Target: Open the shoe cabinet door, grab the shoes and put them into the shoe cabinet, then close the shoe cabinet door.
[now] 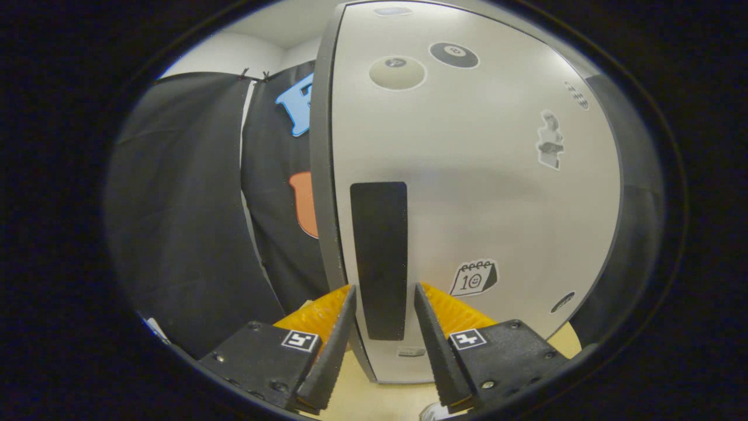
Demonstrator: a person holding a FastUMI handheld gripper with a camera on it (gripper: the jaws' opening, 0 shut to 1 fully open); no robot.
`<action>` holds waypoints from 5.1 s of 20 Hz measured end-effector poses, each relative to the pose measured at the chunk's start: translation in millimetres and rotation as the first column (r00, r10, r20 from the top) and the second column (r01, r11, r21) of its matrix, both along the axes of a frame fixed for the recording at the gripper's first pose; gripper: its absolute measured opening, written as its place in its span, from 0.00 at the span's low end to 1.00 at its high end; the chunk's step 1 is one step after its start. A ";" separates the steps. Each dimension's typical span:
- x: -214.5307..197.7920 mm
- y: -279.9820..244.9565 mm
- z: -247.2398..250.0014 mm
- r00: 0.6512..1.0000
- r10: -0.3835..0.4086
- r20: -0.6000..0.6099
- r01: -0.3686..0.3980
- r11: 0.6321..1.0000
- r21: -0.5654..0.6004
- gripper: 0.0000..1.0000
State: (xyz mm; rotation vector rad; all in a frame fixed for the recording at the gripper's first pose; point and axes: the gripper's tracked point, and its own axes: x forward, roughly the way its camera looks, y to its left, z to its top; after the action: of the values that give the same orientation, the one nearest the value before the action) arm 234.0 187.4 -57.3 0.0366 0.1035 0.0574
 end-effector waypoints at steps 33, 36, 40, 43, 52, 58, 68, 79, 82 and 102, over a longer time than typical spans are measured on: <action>-138.6 -74.3 -22.2 0.969 0.246 0.006 -0.246 0.969 0.031 0.25; -153.5 -93.2 -23.1 0.975 0.221 0.004 -0.221 0.974 0.041 0.24; -168.4 -117.0 -23.7 0.984 0.174 0.024 -0.174 0.984 0.024 0.21; -174.0 -138.4 -22.8 0.991 0.132 0.029 -0.133 0.991 0.017 0.16; -177.8 -186.9 -22.7 0.999 -0.019 0.033 0.018 1.000 0.010 0.04; -180.4 -192.6 -22.2 0.999 -0.004 0.034 0.003 0.999 0.050 0.04; -215.6 -230.9 -52.3 0.989 -0.147 0.020 0.147 0.989 -0.006 0.94; -304.5 -158.1 -84.1 0.942 -0.326 0.083 0.330 0.943 -0.037 1.00; -300.1 -101.2 -119.8 0.952 -0.297 0.068 0.301 0.952 -0.059 1.00; -58.6 68.1 -408.1 0.921 -0.104 -0.376 0.104 0.994 -0.019 1.00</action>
State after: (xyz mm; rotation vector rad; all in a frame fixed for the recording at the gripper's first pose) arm 175.4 255.5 -465.4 0.0542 0.4867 -0.0572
